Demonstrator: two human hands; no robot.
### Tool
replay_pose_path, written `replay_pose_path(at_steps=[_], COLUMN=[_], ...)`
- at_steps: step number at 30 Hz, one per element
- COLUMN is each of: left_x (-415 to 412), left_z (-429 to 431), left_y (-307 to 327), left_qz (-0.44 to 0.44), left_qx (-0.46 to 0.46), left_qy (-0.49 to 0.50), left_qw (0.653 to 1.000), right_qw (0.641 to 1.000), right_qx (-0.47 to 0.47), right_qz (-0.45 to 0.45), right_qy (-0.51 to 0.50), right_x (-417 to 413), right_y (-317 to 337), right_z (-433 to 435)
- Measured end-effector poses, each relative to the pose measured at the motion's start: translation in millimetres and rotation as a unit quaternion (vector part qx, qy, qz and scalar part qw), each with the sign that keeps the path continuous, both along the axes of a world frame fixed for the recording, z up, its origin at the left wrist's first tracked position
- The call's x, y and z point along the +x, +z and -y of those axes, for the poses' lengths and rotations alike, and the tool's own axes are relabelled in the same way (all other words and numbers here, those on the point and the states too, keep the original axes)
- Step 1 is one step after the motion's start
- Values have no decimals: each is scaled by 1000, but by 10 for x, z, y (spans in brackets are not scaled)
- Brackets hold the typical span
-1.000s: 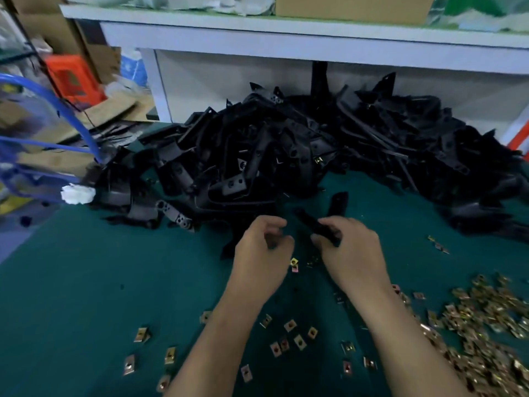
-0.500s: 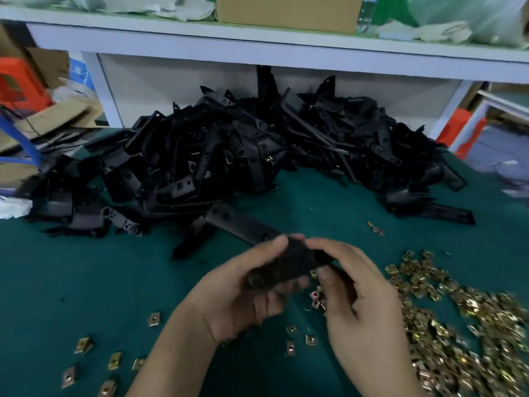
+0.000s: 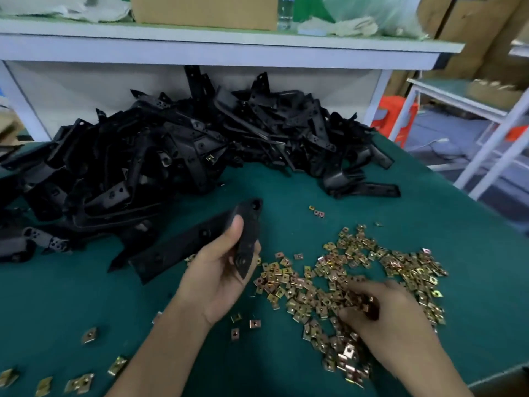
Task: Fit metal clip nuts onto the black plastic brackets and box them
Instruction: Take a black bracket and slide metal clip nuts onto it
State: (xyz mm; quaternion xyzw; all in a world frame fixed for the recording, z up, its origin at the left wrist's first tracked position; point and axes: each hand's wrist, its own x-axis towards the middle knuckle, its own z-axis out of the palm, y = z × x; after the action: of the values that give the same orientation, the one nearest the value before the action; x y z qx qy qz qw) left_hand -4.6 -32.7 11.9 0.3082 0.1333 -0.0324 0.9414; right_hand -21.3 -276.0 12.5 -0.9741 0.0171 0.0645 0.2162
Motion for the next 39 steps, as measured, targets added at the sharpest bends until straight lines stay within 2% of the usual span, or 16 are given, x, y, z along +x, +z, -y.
replay_pose_path(at_steps=[4, 10, 15, 17, 19, 22, 25, 30, 39], left_x=[101, 158, 188, 186, 185, 178, 167, 159, 156], left_z=[6, -70, -118, -120, -130, -184, -265, -371, -417], left_y=[-143, -242, -233, -218, -179, -123, -132, -242, -303], left_qz=[-19, -8, -13, -18, -7, 16, 38, 67, 126], left_qx=[-11, -41, -45, -35, -26, 64, 108, 71, 63], left_qy=[-3, -3, 12, 25, 35, 15, -4, 15, 8], left_qw=[1000, 999, 999, 999, 999, 998, 993, 995, 990], right_qw=[998, 993, 983, 961, 923, 885, 808, 755, 725], right_qx=[34, 74, 137, 251, 368, 447, 566, 622, 644], right_qz=[58, 85, 123, 102, 50, -24, -120, -168, -172], right_qy=[-1, -37, 24, 63, 102, 130, 111, 119, 176], right_x=[79, 259, 463, 541, 608, 767, 904, 989, 1007], right_y=[-85, -87, 52, 141, 232, 271, 258, 97, -55], right_z=[28, 52, -179, -386, -649, -1019, -1270, -1305, -1260])
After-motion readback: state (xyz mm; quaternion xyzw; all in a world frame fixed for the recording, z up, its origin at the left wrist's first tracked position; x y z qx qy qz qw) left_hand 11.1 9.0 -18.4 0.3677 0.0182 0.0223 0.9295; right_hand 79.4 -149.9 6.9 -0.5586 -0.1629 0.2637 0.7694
